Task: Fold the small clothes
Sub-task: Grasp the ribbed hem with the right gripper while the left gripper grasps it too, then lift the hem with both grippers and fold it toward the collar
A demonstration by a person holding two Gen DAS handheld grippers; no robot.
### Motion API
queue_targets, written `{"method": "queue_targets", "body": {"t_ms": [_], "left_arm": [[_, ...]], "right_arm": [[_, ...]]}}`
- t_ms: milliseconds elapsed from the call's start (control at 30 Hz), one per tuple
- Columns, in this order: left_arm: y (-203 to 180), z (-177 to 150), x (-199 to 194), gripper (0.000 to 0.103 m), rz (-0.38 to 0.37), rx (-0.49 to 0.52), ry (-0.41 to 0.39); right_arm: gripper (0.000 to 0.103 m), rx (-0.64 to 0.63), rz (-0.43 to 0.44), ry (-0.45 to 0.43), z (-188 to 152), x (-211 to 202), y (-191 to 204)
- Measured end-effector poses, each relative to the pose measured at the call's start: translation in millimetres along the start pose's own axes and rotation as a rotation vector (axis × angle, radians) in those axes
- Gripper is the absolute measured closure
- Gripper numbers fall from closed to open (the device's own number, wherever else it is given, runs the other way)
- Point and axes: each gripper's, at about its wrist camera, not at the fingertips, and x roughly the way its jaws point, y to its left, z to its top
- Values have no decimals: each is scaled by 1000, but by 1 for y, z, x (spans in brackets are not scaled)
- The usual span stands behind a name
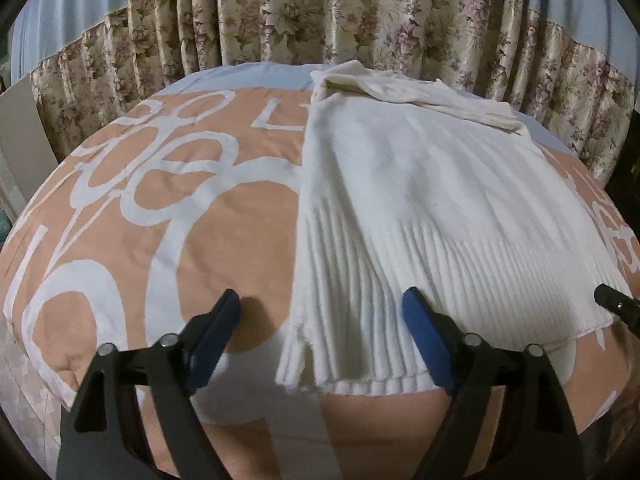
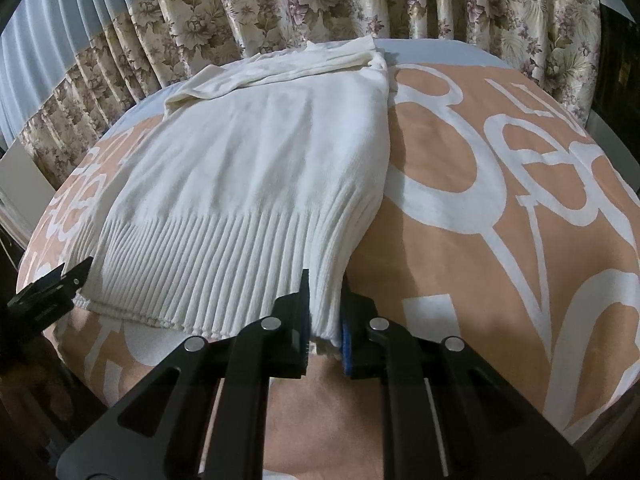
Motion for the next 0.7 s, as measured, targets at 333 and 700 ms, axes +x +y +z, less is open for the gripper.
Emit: {"method": "queue_targets", "body": {"t_ms": [333, 700], "left_arm": [[-12, 12, -9, 96, -3, 93, 0], [0, 31, -67, 97, -4, 123, -60]], "right_arm": [[92, -9, 11, -12, 4, -8, 0], [93, -43, 7, -39, 12, -55, 2]]}}
